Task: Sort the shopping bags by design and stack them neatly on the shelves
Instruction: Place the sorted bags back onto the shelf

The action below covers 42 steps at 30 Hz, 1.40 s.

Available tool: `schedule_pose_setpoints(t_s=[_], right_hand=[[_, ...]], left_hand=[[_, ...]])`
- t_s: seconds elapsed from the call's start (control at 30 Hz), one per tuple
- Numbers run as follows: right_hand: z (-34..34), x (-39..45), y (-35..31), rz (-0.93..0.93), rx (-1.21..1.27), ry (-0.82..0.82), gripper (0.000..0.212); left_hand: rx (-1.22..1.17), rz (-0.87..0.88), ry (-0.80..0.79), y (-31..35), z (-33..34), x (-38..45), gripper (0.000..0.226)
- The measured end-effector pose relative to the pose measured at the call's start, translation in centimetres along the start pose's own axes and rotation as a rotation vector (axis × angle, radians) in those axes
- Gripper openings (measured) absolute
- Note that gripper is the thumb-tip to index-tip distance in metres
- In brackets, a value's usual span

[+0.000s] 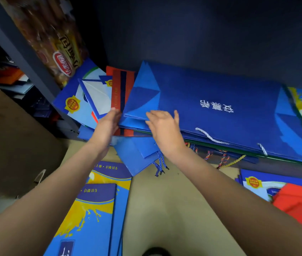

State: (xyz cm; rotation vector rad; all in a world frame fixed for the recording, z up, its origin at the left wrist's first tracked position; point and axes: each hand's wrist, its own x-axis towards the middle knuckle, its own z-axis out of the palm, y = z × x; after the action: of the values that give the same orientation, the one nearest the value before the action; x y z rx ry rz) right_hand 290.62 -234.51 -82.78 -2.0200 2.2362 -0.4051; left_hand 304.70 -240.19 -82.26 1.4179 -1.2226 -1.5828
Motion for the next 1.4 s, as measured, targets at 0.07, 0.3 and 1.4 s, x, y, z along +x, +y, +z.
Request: schedule_pose_setpoints(t_s=[0.07,0.3,1.4], right_hand=[[0.4,-0.1,0.5,-0.038,0.048,-0.056,0.041],[-2.2,-2.9,8.4,0.178,-0.059,-0.138,0.079],[-4.7,-7.2,16.6,0.081,-0.162,-0.038,0.072]], left_hand=[[0.066,-0.006,-0.047,-0.2,0.0,0.2,0.035],[0.275,0.016,-0.065,-0.7,0.7,1.4,0.044],[0.100,-0.098,-0.027,0.5,4.2,0.6,0.042]])
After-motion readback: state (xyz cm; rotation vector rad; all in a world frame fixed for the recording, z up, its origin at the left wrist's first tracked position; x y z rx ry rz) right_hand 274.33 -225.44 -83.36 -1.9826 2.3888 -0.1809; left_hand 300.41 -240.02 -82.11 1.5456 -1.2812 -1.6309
